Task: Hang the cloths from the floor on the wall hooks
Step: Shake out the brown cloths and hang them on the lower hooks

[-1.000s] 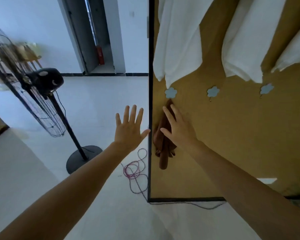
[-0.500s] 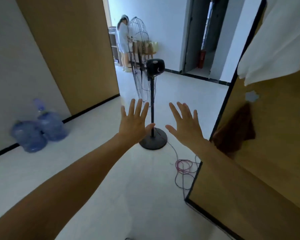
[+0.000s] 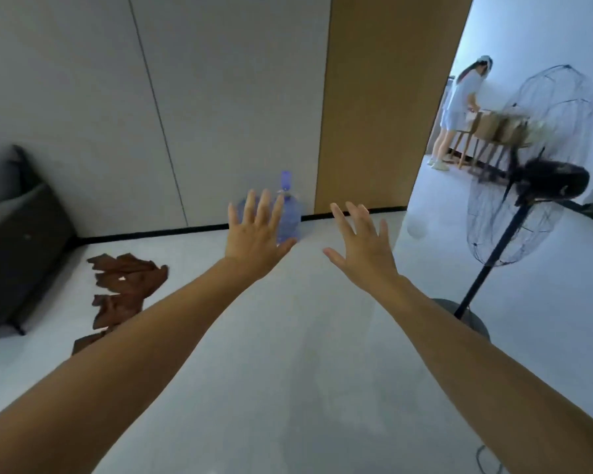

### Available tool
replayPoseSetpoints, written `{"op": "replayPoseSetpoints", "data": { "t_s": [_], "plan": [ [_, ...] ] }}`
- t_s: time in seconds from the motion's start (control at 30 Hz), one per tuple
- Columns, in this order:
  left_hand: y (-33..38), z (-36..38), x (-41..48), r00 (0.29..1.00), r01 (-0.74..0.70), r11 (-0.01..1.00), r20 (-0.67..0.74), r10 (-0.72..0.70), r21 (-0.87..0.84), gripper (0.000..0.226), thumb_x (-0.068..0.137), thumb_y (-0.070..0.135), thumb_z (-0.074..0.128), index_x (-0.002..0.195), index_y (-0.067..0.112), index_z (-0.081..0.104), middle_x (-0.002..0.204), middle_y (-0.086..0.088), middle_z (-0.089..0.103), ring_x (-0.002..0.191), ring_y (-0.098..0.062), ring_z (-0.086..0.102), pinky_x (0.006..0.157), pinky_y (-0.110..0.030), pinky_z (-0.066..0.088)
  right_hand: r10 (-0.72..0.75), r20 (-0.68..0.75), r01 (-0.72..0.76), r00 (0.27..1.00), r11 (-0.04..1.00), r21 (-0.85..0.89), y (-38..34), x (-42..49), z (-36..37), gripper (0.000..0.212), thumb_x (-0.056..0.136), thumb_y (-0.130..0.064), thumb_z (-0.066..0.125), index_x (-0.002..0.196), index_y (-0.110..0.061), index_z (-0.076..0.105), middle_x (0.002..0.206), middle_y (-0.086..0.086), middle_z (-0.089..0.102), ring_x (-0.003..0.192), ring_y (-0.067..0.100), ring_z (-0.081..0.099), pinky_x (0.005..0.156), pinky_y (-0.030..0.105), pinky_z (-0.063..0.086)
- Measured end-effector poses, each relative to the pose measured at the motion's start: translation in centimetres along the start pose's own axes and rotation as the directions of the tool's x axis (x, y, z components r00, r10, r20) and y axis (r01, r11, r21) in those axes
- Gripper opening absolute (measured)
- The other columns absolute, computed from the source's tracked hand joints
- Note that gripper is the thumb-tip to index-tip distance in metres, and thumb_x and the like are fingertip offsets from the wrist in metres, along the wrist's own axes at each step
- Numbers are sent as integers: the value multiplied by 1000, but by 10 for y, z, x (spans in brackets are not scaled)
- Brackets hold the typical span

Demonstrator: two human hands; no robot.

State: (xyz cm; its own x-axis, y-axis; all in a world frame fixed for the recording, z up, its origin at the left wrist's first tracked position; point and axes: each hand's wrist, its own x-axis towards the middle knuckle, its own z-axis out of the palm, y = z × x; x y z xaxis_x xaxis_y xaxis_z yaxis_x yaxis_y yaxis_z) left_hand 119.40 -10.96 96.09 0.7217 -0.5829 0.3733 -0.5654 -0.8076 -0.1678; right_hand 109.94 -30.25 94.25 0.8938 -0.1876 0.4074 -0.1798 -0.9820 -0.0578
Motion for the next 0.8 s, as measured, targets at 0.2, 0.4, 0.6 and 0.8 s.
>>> {"op": "replayPoseSetpoints", "data": {
  "t_s": [0.2,0.4,0.6,0.8],
  "plan": [
    [-170,32,-28,978,200,976,41,-204,81,80,95,65,21,154,18,-6,162,-10,-5,148,-32,-6,116,-57,8,-217,21,214,976,971,107,-160,86,58,80,92,-52,55,155,-25,14,161,9,18,148,29,16,112,64,13],
    [-312,43,-71,913,401,907,29,-407,126,80,94,67,20,154,19,-3,162,-10,-1,148,-32,-3,115,-58,10,-385,32,377,922,915,143,-303,143,93,81,95,-55,45,155,-30,-4,163,4,4,150,23,0,117,57,1],
    [-410,49,-120,791,601,785,28,-612,151,80,95,65,25,154,18,-1,162,-9,1,148,-31,-3,116,-58,9,-568,32,552,823,811,193,-420,185,119,79,96,-55,43,155,-30,-4,163,3,3,150,24,-1,117,57,2],
    [-472,70,-145,680,697,660,37,-733,280,82,93,67,22,154,18,-1,162,-9,1,148,-31,-2,115,-58,12,-697,-21,678,717,689,257,-505,220,161,79,96,-56,44,155,-30,-2,163,4,8,150,25,4,116,59,7]
  ]
}}
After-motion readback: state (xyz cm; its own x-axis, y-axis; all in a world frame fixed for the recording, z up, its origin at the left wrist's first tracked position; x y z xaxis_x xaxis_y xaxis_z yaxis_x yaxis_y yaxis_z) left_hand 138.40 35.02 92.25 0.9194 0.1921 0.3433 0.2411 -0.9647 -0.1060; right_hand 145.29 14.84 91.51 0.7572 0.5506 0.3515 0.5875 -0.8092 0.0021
